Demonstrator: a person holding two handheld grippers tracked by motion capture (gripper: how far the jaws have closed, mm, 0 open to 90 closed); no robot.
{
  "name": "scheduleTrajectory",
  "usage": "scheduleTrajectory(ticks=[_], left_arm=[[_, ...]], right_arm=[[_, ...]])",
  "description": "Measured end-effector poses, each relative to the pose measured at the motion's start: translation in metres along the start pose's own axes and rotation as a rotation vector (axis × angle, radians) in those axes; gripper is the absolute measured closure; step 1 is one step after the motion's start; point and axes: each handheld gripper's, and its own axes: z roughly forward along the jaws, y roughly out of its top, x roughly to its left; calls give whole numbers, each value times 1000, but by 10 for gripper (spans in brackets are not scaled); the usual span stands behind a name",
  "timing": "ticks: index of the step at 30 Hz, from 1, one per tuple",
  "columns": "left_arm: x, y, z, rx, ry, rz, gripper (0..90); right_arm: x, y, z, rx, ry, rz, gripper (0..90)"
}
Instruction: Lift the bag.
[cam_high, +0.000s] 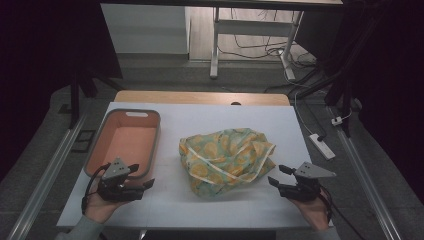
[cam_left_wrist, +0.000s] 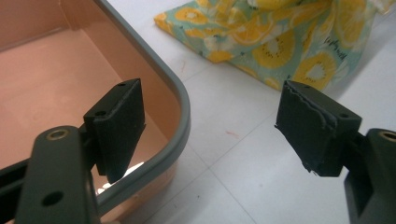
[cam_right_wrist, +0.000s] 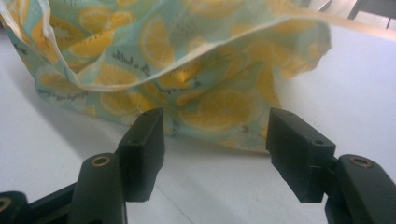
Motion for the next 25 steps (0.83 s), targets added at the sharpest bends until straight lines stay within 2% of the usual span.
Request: scheduleTrajectory(ticks=[25], left_arm=[[0,-1,4,10,-13,-8,237]], right_arm=[[2,5,-1,-22,-3,-21,384]])
